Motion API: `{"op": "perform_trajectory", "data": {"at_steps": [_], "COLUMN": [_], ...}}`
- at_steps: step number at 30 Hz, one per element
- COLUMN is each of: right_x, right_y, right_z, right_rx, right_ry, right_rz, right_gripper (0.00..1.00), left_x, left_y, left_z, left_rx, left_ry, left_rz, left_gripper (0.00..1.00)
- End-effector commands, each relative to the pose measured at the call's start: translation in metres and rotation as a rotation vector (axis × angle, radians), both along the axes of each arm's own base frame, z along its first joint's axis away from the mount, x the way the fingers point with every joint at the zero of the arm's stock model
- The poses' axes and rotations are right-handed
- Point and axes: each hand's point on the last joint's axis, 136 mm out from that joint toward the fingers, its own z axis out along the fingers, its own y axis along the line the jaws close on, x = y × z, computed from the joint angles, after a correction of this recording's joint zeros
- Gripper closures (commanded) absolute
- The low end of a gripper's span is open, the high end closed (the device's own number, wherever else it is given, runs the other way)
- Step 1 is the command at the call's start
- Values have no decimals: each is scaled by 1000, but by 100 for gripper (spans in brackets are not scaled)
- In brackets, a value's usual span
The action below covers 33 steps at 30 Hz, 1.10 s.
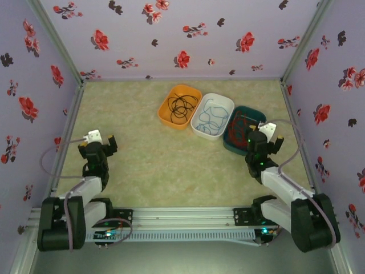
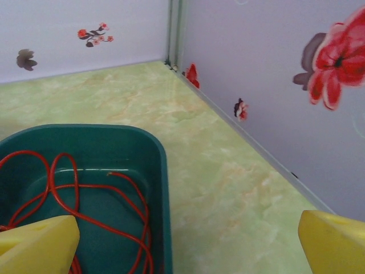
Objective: Untangle the cables
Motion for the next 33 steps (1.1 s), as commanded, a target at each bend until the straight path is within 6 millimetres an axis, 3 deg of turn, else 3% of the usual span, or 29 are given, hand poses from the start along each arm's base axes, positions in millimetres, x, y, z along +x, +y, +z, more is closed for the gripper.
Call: {"op": "perform_trajectory", "data": {"at_steps": [1, 7, 15, 22, 33], "right_x": [16, 28, 33, 35, 47], "right_y": [7, 10, 8, 8, 10], "right_z": [13, 13, 1, -7, -39], "right_rx": [4, 6, -13, -3, 14], "right_ry": [-87, -115, -92, -103, -87], "right_rz": [56, 86, 113, 142, 177], "right_gripper": [1, 1, 1, 1, 1], "left_x": [17, 37, 73, 81, 81], "left_y": [-14, -31, -47, -44, -40], "left_z": [25, 23, -8, -12, -12], "left_rx": [-1, -12, -28, -13, -6], "left_ry": [-122, -144, -46, 14, 12], "left_rz": [-102, -213, -327, -290, -259], "left_gripper": [0, 0, 0, 0, 0]}}
